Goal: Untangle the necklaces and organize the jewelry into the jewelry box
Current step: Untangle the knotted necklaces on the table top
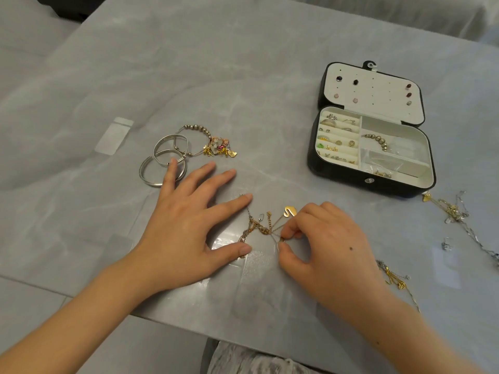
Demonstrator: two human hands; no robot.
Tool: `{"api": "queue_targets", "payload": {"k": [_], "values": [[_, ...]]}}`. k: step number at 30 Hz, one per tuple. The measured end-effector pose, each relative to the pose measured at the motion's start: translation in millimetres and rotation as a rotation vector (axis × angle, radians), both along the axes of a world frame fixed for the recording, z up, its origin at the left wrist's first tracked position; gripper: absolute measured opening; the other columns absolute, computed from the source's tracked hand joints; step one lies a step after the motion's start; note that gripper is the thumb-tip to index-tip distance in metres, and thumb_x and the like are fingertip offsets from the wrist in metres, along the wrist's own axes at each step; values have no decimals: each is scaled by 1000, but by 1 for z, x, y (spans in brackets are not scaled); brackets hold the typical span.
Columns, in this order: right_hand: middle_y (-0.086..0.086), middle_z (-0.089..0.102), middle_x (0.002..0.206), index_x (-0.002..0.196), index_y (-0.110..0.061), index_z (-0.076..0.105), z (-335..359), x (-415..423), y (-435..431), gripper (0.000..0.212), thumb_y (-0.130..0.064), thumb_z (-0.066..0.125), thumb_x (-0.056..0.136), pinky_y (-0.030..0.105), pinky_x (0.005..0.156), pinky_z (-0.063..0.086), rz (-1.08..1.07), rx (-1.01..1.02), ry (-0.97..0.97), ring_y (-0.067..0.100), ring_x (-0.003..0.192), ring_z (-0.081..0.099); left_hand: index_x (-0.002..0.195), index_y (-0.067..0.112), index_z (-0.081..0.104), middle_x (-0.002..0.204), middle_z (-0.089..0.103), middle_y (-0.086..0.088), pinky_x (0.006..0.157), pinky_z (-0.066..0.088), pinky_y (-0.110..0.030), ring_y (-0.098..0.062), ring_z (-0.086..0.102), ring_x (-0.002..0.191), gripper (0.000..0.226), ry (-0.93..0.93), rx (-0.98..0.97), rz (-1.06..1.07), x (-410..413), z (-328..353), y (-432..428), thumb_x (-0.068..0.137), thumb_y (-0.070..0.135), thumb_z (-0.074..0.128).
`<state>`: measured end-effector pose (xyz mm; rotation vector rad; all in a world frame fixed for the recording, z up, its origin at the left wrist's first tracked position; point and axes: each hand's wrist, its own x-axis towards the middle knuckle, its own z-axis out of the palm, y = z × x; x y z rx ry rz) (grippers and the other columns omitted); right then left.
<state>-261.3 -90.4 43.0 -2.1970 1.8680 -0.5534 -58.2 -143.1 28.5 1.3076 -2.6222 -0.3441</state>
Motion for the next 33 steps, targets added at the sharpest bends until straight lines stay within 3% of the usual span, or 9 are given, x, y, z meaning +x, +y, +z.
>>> {"api": "queue_targets", "payload": {"k": [6, 9, 11, 14, 18, 24, 27, 33], "values": [[-12, 53, 63, 66, -22, 60, -1, -3, -2, 21, -36, 46, 73, 19, 55, 35, 2, 24, -45, 11, 60, 47, 121, 33, 62, 137, 49, -1, 111, 12, -60, -27, 36, 134, 58, 81, 18, 17, 1, 5, 4, 74, 66, 52], [-11, 53, 61, 64, -21, 59, -2, -1, -3, 20, -32, 46, 74, 21, 53, 39, 2, -1, -39, 11, 59, 46, 101, 30, 71, 127, 56, 1, 110, 17, -60, -23, 44, 126, 39, 174, -16, 11, -9, 11, 8, 74, 56, 58], [-12, 50, 61, 63, -21, 58, -2, -1, -3, 19, -32, 46, 74, 19, 55, 36, -15, -14, -58, 10, 59, 45, 88, 28, 73, 115, 60, 3, 109, 22, -52, -20, 50, 112, 29, 218, -39, 12, -19, 13, 7, 75, 51, 58], [-14, 49, 63, 64, -22, 57, 0, -3, -3, 19, -33, 45, 74, 18, 56, 34, -29, -5, -92, 9, 60, 44, 77, 28, 69, 97, 60, 8, 94, 27, -35, -19, 52, 92, 23, 201, -39, 24, -33, 14, 5, 72, 47, 57], [-11, 53, 63, 64, -22, 59, 0, -6, -3, 21, -34, 46, 75, 24, 53, 38, 3, 4, -8, 13, 59, 47, 70, 28, 63, 84, 55, 12, 81, 27, -31, -14, 50, 81, 15, 171, 27, 9, -37, 12, 3, 71, 40, 53], [-13, 55, 71, 79, -26, 61, 7, -8, -8, 22, -43, 48, 76, 24, 59, 38, -13, 4, -98, 11, 67, 48, 68, 37, 56, 81, 53, 15, 77, 23, -25, -5, 44, 79, 3, 192, 268, 61, -32, 16, -1, 69, 34, 57], [-10, 53, 74, 86, -24, 62, 3, -9, -19, 21, -39, 51, 78, 26, 61, 35, -14, 5, 11, 16, 71, 50, 67, 41, 50, 83, 54, 15, 79, 24, -24, -3, 41, 81, 6, 193, 315, 65, -35, 18, -3, 69, 35, 53], [-11, 48, 77, 76, -21, 57, 3, -12, -24, 11, -26, 67, 78, 23, 65, 31, 35, 118, -103, 14, 76, 45, 62, 40, 49, 84, 57, 12, 85, 31, -26, -5, 48, 86, 7, 205, 360, 94, -37, 23, -5, 66, 35, 50]]}}
